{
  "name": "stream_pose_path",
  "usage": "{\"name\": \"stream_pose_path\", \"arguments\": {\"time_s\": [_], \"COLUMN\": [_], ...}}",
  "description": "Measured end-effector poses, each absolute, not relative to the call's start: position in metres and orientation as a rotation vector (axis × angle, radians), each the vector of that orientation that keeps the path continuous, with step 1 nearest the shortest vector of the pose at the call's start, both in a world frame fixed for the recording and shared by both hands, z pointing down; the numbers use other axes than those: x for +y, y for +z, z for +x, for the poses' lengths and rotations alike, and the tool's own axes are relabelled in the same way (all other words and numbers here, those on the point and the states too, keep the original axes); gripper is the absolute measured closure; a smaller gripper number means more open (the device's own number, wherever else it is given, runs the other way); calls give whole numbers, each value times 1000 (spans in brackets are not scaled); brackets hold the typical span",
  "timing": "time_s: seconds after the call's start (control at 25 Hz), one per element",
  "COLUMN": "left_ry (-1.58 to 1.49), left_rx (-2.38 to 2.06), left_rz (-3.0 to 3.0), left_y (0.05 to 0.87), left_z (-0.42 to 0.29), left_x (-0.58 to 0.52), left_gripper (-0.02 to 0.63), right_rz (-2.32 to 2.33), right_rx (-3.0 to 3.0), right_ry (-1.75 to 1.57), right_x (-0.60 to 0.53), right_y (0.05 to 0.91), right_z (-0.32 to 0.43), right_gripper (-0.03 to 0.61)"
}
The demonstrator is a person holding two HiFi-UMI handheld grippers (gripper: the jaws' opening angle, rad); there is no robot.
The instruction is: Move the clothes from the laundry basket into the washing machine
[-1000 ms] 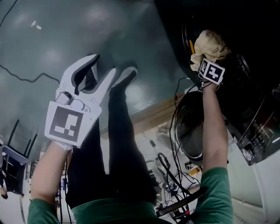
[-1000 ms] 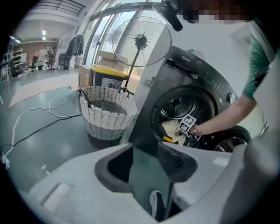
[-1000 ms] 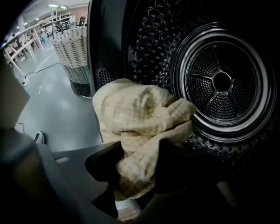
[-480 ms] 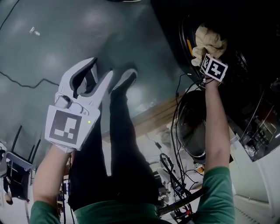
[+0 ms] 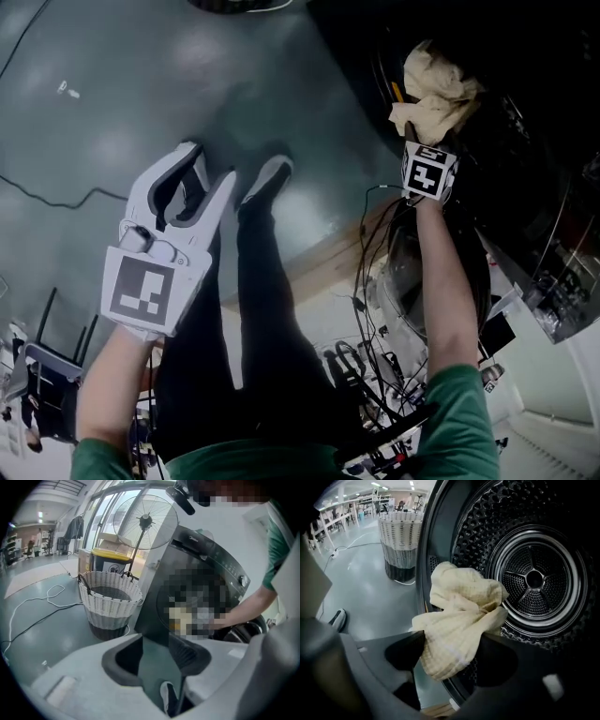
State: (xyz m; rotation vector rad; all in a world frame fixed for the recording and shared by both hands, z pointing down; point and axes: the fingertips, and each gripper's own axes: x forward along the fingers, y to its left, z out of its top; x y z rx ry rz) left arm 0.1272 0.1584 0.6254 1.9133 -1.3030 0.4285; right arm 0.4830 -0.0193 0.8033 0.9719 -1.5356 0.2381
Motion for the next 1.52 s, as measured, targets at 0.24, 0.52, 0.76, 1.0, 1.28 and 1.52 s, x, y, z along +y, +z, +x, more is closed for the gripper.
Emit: {"name": "stream_pose_path", "arguments": {"time_s": [0.24, 0.52, 0.76, 1.0, 1.28, 1.52], "left_ry": [450, 440, 433, 435, 424, 432], "left_rx": [-1277, -1296, -1307, -1285, -1289, -1278], "left_rz": [1897, 1899, 1896, 1915, 1916, 1910], "left_y": [636, 629, 630, 626, 623, 628], "left_z": [136, 133, 134, 140, 136, 142], "left_x": [167, 159, 158, 161, 158, 164], "left_gripper": [442, 445, 448, 448, 448, 448], "right_rz": [969, 1115, 1191, 1192, 1258, 1108], "right_rx": [-1492, -1572, -1494, -1532, -1665, -1608], "right_ry": [231, 243, 204, 231, 228, 215], "right_x": [-45, -98, -135, -126, -92, -52], "right_y": [815, 787, 784, 779, 743, 780], "right_z": [482, 487, 504, 500, 491, 488], "right_gripper": [378, 456, 445, 336, 250, 268]}}
